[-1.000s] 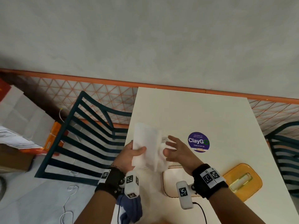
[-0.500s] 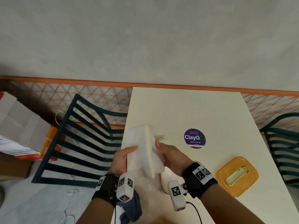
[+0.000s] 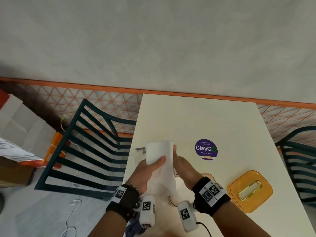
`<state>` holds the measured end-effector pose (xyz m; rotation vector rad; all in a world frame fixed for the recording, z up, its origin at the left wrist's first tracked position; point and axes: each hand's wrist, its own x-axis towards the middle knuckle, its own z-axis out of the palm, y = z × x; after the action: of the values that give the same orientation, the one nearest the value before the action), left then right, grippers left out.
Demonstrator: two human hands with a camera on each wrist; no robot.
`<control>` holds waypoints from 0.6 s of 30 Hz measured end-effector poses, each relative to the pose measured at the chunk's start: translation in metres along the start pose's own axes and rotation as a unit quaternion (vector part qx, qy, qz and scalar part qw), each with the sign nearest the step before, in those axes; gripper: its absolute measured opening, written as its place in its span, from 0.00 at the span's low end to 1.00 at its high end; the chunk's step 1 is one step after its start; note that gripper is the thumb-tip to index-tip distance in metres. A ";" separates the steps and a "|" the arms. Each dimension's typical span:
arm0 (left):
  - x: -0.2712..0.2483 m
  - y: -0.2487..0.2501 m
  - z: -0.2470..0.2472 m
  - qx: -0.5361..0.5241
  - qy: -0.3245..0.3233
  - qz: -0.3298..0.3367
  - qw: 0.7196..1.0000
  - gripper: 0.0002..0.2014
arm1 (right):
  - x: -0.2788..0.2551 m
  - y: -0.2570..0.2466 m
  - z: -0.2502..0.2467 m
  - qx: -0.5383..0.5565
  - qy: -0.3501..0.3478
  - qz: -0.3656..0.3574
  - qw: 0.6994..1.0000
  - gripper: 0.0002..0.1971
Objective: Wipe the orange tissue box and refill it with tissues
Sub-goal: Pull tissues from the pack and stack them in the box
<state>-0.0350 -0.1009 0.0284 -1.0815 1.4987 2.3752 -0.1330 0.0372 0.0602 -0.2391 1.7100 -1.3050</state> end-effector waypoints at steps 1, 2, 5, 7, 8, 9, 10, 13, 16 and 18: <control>0.000 0.000 0.002 0.004 0.012 0.012 1.000 0.32 | -0.002 -0.001 -0.002 0.031 -0.003 0.016 0.999 0.38; -0.001 0.001 0.004 0.013 0.024 0.027 0.999 0.29 | -0.003 0.000 -0.004 0.065 -0.013 0.018 0.998 0.41; -0.001 0.003 0.010 0.085 0.066 0.077 0.991 0.23 | -0.008 -0.002 -0.007 0.085 -0.051 -0.010 0.995 0.37; 0.001 0.002 0.011 0.127 0.104 0.109 0.980 0.23 | -0.006 0.001 -0.007 -0.003 -0.036 -0.046 0.998 0.26; 0.002 0.001 0.010 0.140 0.122 0.119 0.975 0.26 | -0.002 0.004 -0.009 -0.047 -0.022 -0.068 0.996 0.18; 0.005 0.000 0.008 0.151 0.136 0.127 0.971 0.30 | 0.000 0.005 -0.011 -0.078 -0.010 -0.086 0.993 0.12; 0.007 -0.002 0.006 0.158 0.144 0.135 0.967 0.32 | 0.003 0.007 -0.013 -0.104 -0.002 -0.099 0.990 0.11; 0.012 -0.003 -0.002 0.165 0.164 0.144 0.962 0.36 | 0.010 0.004 -0.017 -0.176 0.014 -0.127 0.976 0.16; 0.016 -0.003 -0.009 0.167 0.161 0.151 0.961 0.39 | 0.016 -0.002 -0.017 -0.274 0.049 -0.130 0.952 0.14; 0.020 -0.003 -0.011 0.155 0.160 0.154 0.963 0.38 | 0.019 -0.005 -0.013 -0.312 0.064 -0.144 0.937 0.13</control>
<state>-0.0427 -0.1135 0.0105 -1.2733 2.2098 2.1027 -0.1555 0.0314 0.0537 -0.8116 2.2312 -0.9474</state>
